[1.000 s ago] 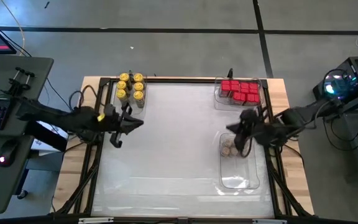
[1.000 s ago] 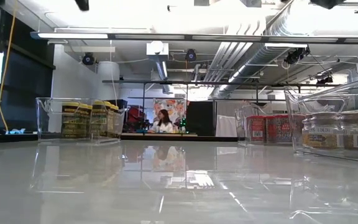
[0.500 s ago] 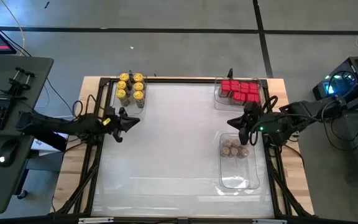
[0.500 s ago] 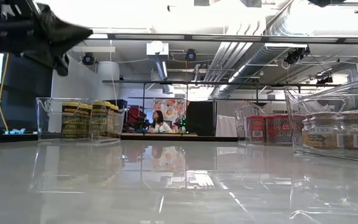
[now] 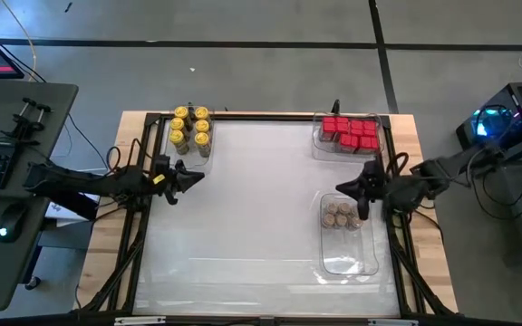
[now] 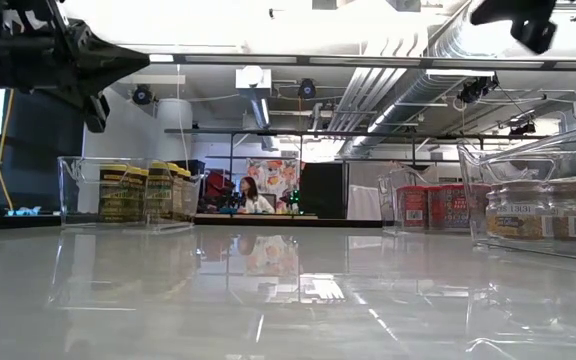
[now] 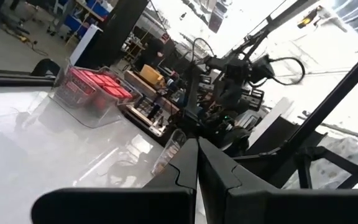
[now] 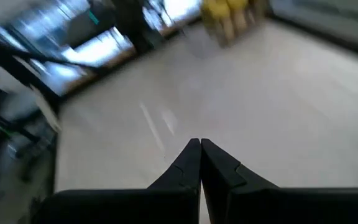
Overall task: Sort spices by type
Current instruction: Return to Home Position
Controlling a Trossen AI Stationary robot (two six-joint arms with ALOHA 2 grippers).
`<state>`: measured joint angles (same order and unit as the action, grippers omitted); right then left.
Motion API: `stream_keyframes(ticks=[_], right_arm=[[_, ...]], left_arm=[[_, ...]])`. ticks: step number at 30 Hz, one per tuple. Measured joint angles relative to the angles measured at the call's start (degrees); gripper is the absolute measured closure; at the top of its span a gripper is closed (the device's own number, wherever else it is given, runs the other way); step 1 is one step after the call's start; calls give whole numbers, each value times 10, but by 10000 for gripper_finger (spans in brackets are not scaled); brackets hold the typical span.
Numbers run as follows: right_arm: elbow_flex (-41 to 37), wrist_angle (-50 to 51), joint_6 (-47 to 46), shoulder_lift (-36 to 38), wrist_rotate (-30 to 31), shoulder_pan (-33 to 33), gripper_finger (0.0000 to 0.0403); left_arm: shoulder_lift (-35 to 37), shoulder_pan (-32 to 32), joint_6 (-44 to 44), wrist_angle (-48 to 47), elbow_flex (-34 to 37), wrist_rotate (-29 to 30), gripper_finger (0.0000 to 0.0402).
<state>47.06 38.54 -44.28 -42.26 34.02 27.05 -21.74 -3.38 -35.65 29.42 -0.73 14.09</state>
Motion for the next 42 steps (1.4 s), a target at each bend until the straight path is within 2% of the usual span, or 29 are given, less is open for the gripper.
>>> stream_keyframes(ticks=[3, 6, 10, 15, 18, 21, 27, 36, 42], right_arm=[[-83, -173, 95, 53, -27, -40, 403], [-143, -290, 185, 96, -105, -109, 403], [-193, -300, 244, 152, -169, -191, 403], [-267, -301, 260, 241, -238, -235, 403], [-320, -313, 235, 294, -242, -237, 403], [-373, -370, 221, 335, -243, -237, 403], [-454, -493, 219, 377, -257, -236, 403], [-465, -406, 237, 381, -247, -237, 403], [-465, -405, 238, 378, -253, -237, 403]], left_arm=[[0, 0, 11, 0, 0, 0, 401], [0, 0, 19, 0, 0, 0, 402], [0, 0, 14, 0, 0, 0, 402], [0, 0, 14, -1, 0, 0, 402], [0, 0, 14, -1, 0, 0, 402], [0, 0, 14, -1, 0, 0, 402], [0, 0, 14, -1, 0, 0, 402], [0, 0, 14, -2, 0, 0, 402], [21, 0, 13, -44, -1, 0, 401]])
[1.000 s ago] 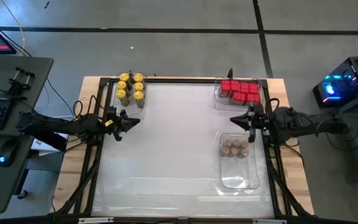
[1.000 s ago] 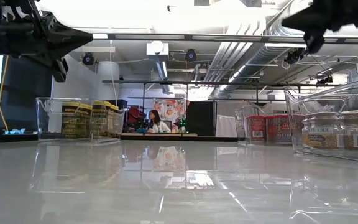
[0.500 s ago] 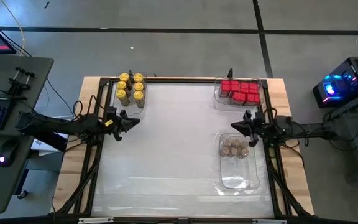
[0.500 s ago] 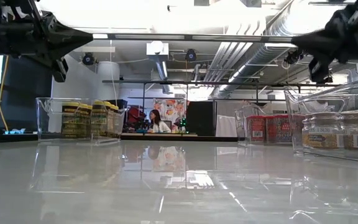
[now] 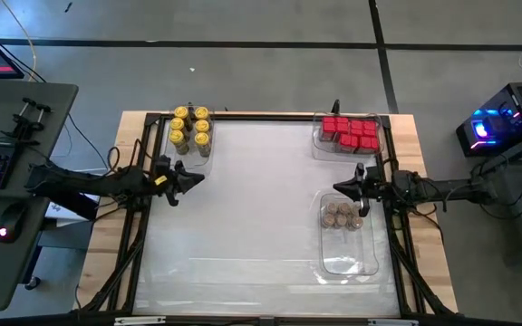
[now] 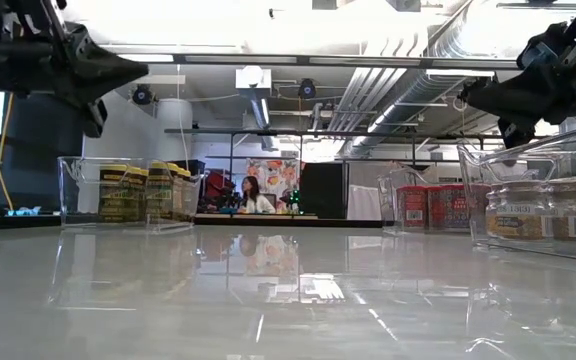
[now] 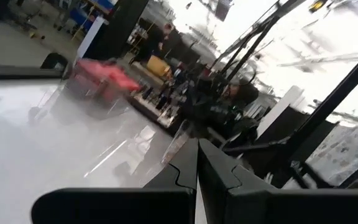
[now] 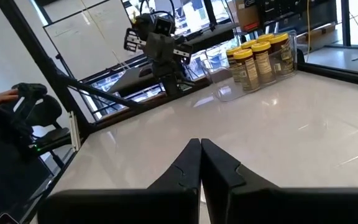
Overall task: Sort spices by type
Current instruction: Return to Home Position
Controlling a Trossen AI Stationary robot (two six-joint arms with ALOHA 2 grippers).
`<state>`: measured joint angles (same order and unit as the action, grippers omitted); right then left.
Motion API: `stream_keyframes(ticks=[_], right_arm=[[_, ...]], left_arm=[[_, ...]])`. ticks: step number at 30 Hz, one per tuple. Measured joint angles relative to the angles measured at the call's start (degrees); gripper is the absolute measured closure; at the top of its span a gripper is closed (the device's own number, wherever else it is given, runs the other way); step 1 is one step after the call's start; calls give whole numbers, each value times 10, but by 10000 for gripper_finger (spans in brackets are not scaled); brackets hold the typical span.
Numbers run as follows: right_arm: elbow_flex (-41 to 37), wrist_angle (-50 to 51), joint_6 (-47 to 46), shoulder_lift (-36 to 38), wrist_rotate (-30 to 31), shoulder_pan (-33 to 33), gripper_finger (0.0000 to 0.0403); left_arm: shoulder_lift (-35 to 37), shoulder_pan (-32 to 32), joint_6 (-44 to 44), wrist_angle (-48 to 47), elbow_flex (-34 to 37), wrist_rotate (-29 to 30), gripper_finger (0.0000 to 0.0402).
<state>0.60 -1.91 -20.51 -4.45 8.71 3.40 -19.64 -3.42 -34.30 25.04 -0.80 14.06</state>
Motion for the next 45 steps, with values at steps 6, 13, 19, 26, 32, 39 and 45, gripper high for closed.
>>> stream_keyframes(ticks=[6, 13, 19, 26, 32, 39, 45], right_arm=[[0, 0, 0, 0, 0, 0, 402], [0, 1, 0, 37, -2, 1, 402], [0, -32, 0, 44, -4, 10, 402], [0, -23, 0, 44, -4, 11, 402], [0, -4, 0, 35, -4, 11, 402], [0, -4, 0, 34, -4, 11, 402], [0, -4, 0, 34, -4, 11, 402]], left_arm=[[68, 0, 0, -196, 0, 0, 402], [119, 8, 19, -229, 0, -28, 402], [196, 33, 19, -225, 1, -32, 402], [195, 42, 16, -229, 1, -31, 402], [195, 40, 16, -228, 1, -31, 402], [195, 39, 15, -227, 1, -30, 402], [195, 5, 15, -225, 1, -30, 402]])
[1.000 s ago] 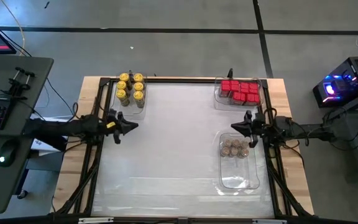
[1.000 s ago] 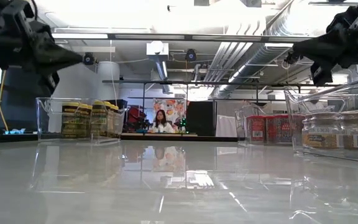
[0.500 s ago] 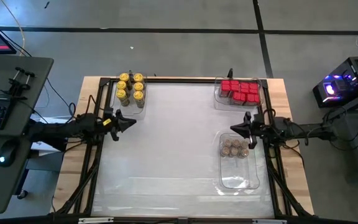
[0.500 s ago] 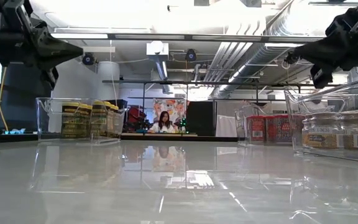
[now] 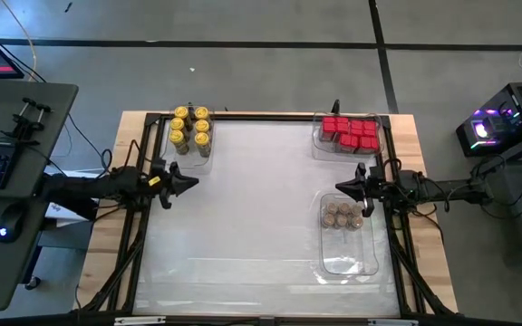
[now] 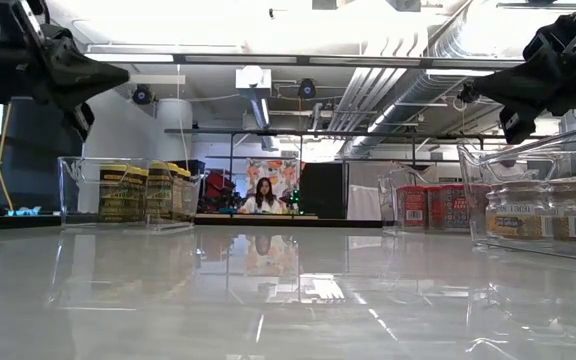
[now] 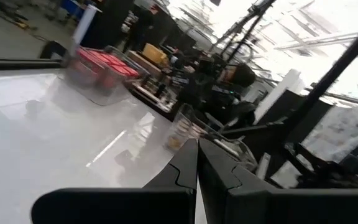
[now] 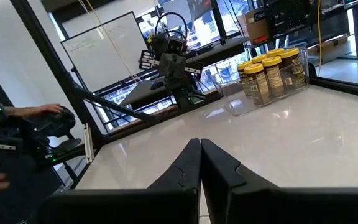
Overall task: Sort spices by type
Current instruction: Return to Home Position
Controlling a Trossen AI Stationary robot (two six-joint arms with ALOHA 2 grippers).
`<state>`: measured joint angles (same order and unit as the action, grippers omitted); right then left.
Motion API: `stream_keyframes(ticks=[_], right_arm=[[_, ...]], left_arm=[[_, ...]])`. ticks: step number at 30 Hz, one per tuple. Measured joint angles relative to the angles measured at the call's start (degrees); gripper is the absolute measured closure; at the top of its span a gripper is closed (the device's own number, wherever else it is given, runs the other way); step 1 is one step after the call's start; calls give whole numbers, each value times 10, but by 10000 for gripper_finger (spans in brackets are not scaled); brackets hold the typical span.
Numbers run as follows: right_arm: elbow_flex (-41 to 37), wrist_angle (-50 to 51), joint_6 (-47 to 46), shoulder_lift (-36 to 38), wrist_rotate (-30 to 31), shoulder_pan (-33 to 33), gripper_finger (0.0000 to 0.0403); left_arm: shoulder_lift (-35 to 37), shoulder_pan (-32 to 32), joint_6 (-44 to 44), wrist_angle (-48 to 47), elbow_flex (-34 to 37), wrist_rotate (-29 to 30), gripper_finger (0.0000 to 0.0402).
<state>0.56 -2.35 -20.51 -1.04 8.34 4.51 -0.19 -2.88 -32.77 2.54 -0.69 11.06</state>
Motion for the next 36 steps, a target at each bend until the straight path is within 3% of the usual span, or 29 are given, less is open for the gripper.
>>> stream_keyframes(ticks=[6, 13, 16, 36], right_arm=[[0, 0, 0, 0, 0, 0, 402], [0, 0, 0, 0, 0, 0, 402], [0, 0, 0, 0, 0, 0, 402], [0, 0, 0, 0, 0, 0, 402]], left_arm=[[0, -9, 33, -5, 0, -7, 401], [0, -9, 280, -23, 0, -109, 402], [0, -8, 342, -23, 0, -116, 401], [-5, -1, 345, -23, 0, -113, 401]])
